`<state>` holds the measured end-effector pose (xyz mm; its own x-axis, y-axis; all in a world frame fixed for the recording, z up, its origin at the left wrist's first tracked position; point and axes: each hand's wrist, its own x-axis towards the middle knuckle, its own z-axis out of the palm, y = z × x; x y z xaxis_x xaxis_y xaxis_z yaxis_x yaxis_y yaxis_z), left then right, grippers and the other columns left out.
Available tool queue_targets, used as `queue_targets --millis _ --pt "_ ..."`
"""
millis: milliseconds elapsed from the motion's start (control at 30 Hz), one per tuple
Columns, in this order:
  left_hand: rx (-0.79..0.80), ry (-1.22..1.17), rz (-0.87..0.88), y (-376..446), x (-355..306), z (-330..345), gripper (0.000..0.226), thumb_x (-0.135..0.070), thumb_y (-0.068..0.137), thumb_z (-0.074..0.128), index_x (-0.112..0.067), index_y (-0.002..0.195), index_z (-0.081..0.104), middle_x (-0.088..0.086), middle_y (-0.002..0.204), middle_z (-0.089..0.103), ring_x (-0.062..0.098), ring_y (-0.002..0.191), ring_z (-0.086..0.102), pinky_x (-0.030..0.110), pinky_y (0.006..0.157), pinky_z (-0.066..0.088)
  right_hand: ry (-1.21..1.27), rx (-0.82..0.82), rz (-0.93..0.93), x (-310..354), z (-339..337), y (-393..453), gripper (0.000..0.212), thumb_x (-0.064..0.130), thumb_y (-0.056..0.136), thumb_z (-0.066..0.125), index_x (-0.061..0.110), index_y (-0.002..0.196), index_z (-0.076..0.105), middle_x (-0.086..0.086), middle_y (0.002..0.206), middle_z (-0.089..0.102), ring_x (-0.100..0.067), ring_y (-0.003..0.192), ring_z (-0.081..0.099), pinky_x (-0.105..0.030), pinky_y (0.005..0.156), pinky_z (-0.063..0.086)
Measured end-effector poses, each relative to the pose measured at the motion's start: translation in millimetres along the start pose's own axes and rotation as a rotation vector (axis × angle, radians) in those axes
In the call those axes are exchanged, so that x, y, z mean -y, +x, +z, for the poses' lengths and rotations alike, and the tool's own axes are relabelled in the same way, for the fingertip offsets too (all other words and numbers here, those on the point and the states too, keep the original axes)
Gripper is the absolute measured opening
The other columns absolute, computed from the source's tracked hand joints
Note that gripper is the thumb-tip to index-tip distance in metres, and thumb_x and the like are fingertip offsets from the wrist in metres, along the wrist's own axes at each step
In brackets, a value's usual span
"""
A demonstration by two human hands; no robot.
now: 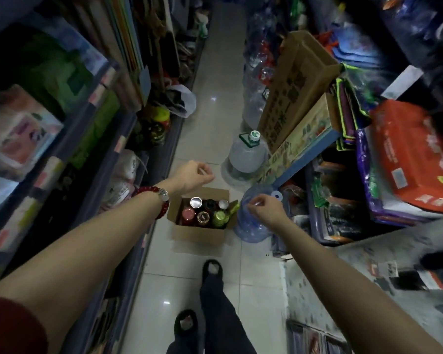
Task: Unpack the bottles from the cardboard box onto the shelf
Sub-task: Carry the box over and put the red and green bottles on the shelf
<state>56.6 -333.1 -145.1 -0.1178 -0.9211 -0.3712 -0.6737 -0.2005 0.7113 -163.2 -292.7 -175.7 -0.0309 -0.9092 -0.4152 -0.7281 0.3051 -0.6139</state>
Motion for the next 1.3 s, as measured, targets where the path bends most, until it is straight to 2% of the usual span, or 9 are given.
queue_targets --millis 133,433,600,733,800,933,1067,1200,1300 --pt "-0.014 -0.025 -0.05 53.1 7.8 -9.5 0.024 -0.028 0.088 0.064 -0.011 0.104 0.067 0.01 0.099 0.068 0.025 0.094 0.065 0.04 0.087 0.054 0.012 0.029 0.014 -0.9 3.9 71.4 0.019 0.016 0.089 0.06 0.004 0.1 0.07 -0.009 0.089 0.066 -0.02 0.083 0.057 -0.027 0.073 0.042" --pt "-0.029 -0.113 -0.174 172.8 62.3 -11.1 0.022 -0.028 0.085 0.065 -0.012 0.099 0.07 0.012 0.095 0.072 0.027 0.091 0.067 0.037 0.082 0.054 0.067 0.081 0.104 -18.2 36.4 219.2 0.009 0.018 0.089 0.062 0.011 0.089 0.067 -0.007 0.086 0.064 -0.025 0.089 0.062 -0.033 0.083 0.048" --pt "-0.015 -0.143 -0.247 239.4 124.1 9.9 0.019 -0.027 0.087 0.063 -0.013 0.1 0.069 0.01 0.1 0.071 0.026 0.095 0.066 0.033 0.081 0.052 0.129 0.019 0.16 -60.3 81.1 273.7 0.027 0.022 0.093 0.059 0.003 0.112 0.059 -0.007 0.097 0.059 -0.021 0.092 0.054 -0.025 0.077 0.035" --pt "-0.02 -0.197 -0.267 280.9 190.5 43.6 0.023 -0.034 0.086 0.065 -0.018 0.102 0.067 0.004 0.098 0.068 0.015 0.087 0.063 0.021 0.067 0.047 0.201 -0.11 0.178 -109.7 133.8 299.9 0.028 0.027 0.093 0.059 0.01 0.115 0.057 -0.011 0.103 0.066 -0.024 0.097 0.061 -0.033 0.086 0.047" --pt "-0.033 -0.224 -0.289 294.9 226.7 65.6 0.025 -0.037 0.085 0.066 -0.02 0.103 0.065 0.001 0.097 0.066 0.008 0.081 0.059 0.016 0.064 0.042 0.269 -0.195 0.188 -133.0 159.1 310.5 0.019 0.026 0.094 0.059 0.014 0.108 0.056 -0.008 0.097 0.065 -0.023 0.093 0.061 -0.026 0.082 0.048" --pt "-0.05 -0.255 -0.342 311.4 300.3 115.0 0.027 -0.035 0.082 0.07 -0.019 0.103 0.061 -0.004 0.09 0.064 0.009 0.082 0.059 0.016 0.068 0.04 0.326 -0.174 0.223 -184.7 221.2 320.6 0.015 0.027 0.095 0.056 0.02 0.106 0.049 0.0 0.091 0.057 -0.016 0.083 0.056 -0.031 0.078 0.04" --pt "-0.063 -0.187 -0.331 317.5 367.9 159.1 0.031 -0.034 0.082 0.071 -0.018 0.107 0.063 -0.001 0.104 0.066 0.016 0.097 0.061 0.022 0.078 0.041 0.336 -0.239 0.229 -232.7 280.3 324.4 0.013 0.017 0.095 0.056 0.022 0.106 0.05 0.009 0.085 0.057 -0.003 0.081 0.055 -0.031 0.079 0.041" --pt "-0.161 -0.122 -0.343 323.2 417.4 187.3 0.059 -0.039 0.08 0.072 -0.017 0.13 0.051 -0.008 0.118 0.053 0.011 0.105 0.051 0.023 0.085 0.04 0.336 -0.281 0.228 -272.0 317.4 331.5 0.029 0.016 0.095 0.056 0.024 0.122 0.048 0.001 0.111 0.058 -0.014 0.105 0.054 -0.031 0.089 0.04" --pt "-0.164 -0.101 -0.405 324.4 448.3 199.6 0.085 -0.058 0.073 0.07 -0.021 0.142 0.037 0.002 0.14 0.048 0.022 0.124 0.05 0.045 0.101 0.045 0.341 -0.304 0.28 -291.7 335.4 341.1 0.042 0.02 0.096 0.055 0.014 0.137 0.045 -0.004 0.131 0.053 -0.017 0.123 0.047 -0.029 0.095 0.035"
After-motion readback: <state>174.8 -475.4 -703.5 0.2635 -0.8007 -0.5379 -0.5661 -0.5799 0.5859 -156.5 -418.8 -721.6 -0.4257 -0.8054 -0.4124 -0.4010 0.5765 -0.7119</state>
